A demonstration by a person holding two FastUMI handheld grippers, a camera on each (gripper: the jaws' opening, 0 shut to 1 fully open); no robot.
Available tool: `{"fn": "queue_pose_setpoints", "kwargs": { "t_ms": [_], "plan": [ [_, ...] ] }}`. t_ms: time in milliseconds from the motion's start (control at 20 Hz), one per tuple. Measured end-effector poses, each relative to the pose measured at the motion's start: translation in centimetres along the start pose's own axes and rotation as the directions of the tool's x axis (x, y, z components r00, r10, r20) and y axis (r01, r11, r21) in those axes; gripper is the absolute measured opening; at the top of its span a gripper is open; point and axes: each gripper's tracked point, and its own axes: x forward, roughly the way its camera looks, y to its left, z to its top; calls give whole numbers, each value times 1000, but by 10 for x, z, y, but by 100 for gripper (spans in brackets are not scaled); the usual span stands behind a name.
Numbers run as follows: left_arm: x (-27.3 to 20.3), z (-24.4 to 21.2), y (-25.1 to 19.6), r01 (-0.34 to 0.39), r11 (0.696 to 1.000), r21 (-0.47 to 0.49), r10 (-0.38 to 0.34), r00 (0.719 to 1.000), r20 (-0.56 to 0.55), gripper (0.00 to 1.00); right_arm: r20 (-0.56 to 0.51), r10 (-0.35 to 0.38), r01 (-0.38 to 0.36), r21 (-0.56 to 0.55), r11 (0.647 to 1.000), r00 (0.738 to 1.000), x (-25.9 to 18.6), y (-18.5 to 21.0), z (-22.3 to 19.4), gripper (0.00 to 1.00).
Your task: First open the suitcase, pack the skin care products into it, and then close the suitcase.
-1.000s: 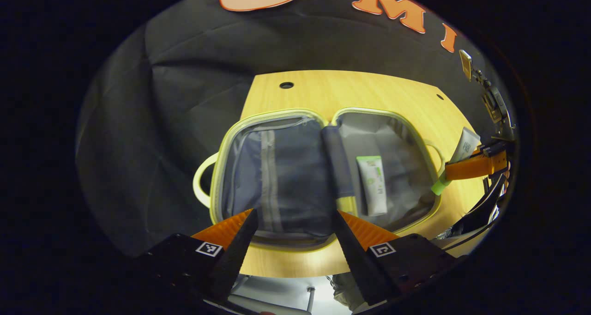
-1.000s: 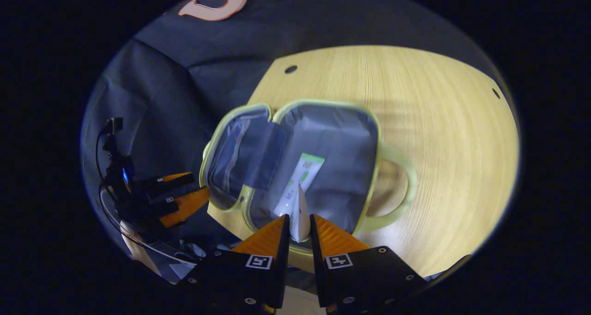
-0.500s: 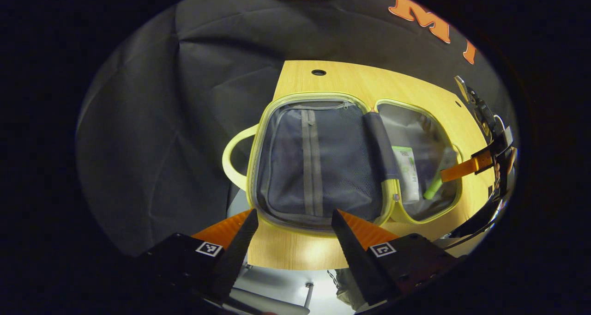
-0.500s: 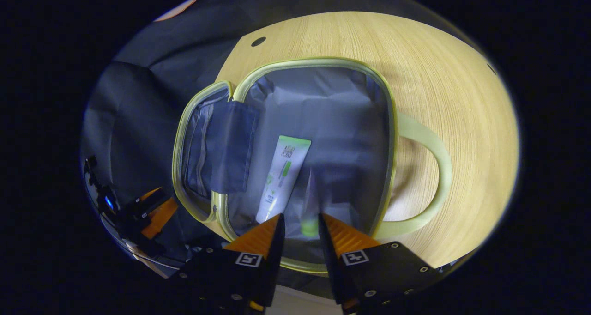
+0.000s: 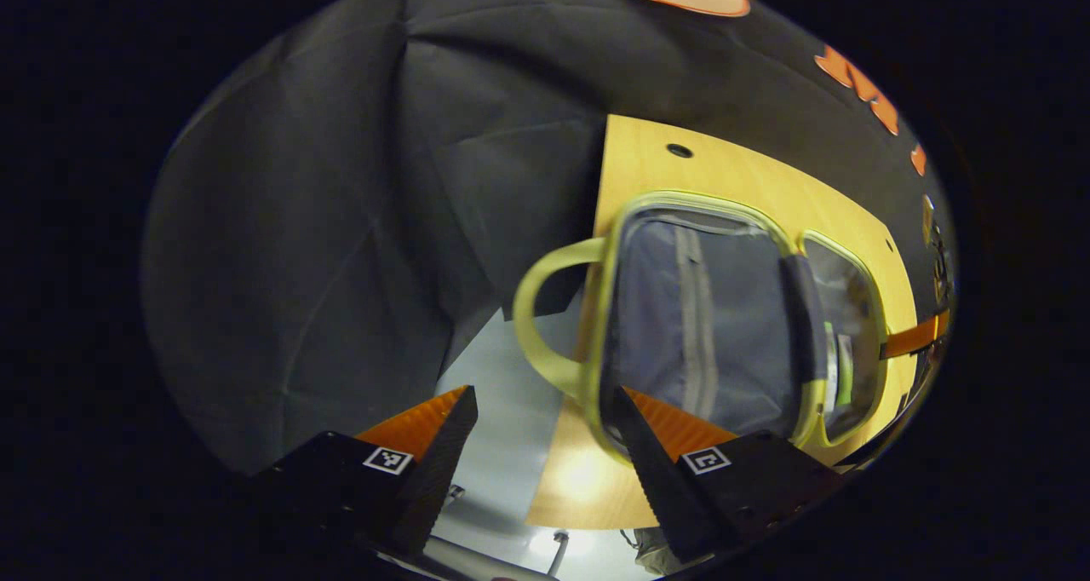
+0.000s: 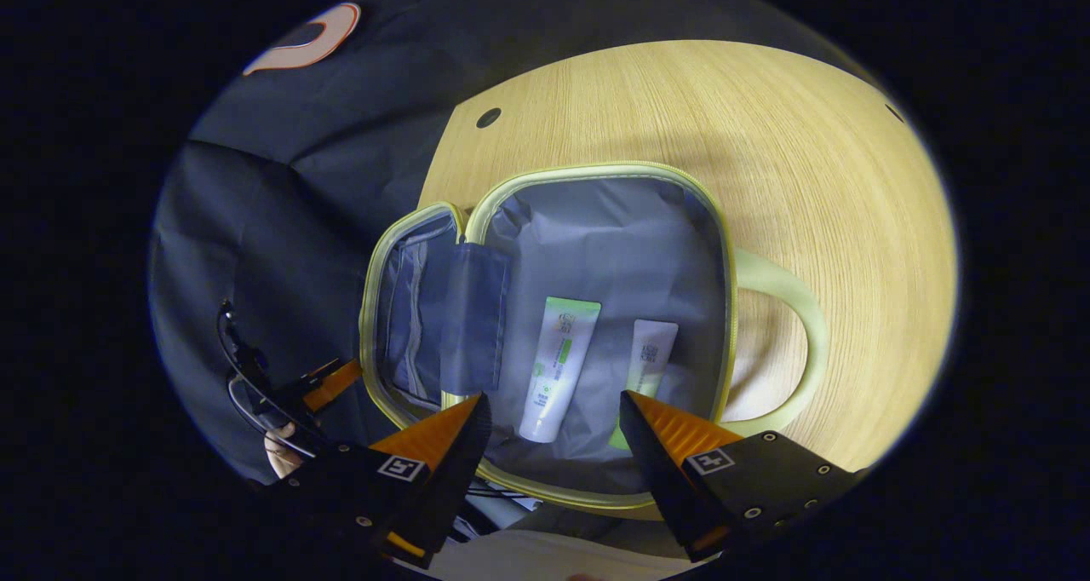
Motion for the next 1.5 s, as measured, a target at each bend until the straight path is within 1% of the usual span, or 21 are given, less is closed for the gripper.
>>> {"fn": "queue_pose_setpoints", "kwargs": {
  "t_ms": [100, 300, 400, 450, 500, 550, 600, 650, 700, 750, 800, 850, 1000, 1100, 1150, 1200, 1250, 1300, 1400, 1500],
  "plan": [
    [7, 11, 0, 70, 994, -89, -70, 998, 4, 100, 2, -3, 3, 3, 1000, 1000, -1, 0, 1, 95],
    [19, 27, 1, 165, 970, -179, -163, 986, 24, 100, 14, -14, 14, 5, 1000, 1000, -7, 0, 6, 95],
    [32, 33, -6, 221, 950, -219, -218, 975, 38, 100, 16, -10, 9, 11, 1000, 1000, -7, 2, 7, 95],
    [36, 36, -8, 257, 934, -247, -254, 966, 42, 100, 15, -9, 9, 14, 1000, 1000, -8, 2, 8, 95],
    [39, 39, -9, 287, 914, -286, -286, 957, 48, 100, 16, -8, 8, 15, 1000, 1000, -9, 2, 8, 95],
    [41, 42, -11, 322, 887, -333, -319, 946, 65, 100, 16, -8, 8, 16, 1000, 1000, -10, 2, 8, 95],
    [40, 48, -12, 362, 852, -379, -355, 930, 90, 100, 18, -7, 7, 15, 1000, 1000, -12, 2, 9, 95],
    [41, 52, -9, 390, 818, -423, -377, 919, 119, 98, 21, -9, 8, 13, 1000, 1000, -13, 2, 9, 95],
    [44, 54, -6, 412, 787, -459, -393, 909, 142, 98, 20, -14, 14, 11, 1000, 1000, -14, 0, 9, 95],
    [49, 53, -2, 417, 763, -494, -403, 904, 141, 97, 20, -21, 21, 10, 1000, 1000, -15, -1, 10, 95],
    [53, 47, 0, 415, 748, -518, -409, 903, 133, 98, 22, -25, 24, 9, 1000, 999, -15, -3, 11, 96],
    [61, 44, 0, 420, 726, -544, -422, 897, 130, 98, 20, -26, 26, 11, 1000, 999, -14, -2, 10, 96],
    [76, 50, -18, 478, 643, -599, -481, 860, 171, 98, 20, -22, 21, 20, 1000, 1000, -14, 0, 10, 96],
    [85, 53, -26, 485, 625, -611, -486, 855, 181, 92, 26, -26, 26, 17, 1000, 999, -15, -2, 11, 96],
    [94, 50, -20, 425, 659, -620, -436, 888, 146, 69, 26, -29, 29, 14, 999, 999, -16, -3, 11, 96],
    [95, 47, -21, 423, 666, -615, -458, 882, 112, 45, 26, -29, 28, 11, 1000, 999, -17, -3, 11, 96],
    [87, 47, -25, 422, 676, -604, -460, 882, 101, 22, 27, -28, 28, 7, 1000, 999, -17, -4, 11, 96],
    [80, 54, -27, 433, 696, -572, -454, 883, 116, 13, 29, -26, 26, 3, 1000, 999, -18, -3, 11, 96],
    [69, 66, -26, 400, 778, -484, -389, 912, 128, 12, 48, -19, 19, -4, 1000, 999, -19, -4, 15, 96],
    [40, 82, -35, 371, 839, -399, -354, 928, 119, 12, 73, -3, 3, -9, 1000, 997, -23, -2, 22, 96]
  ]
}}
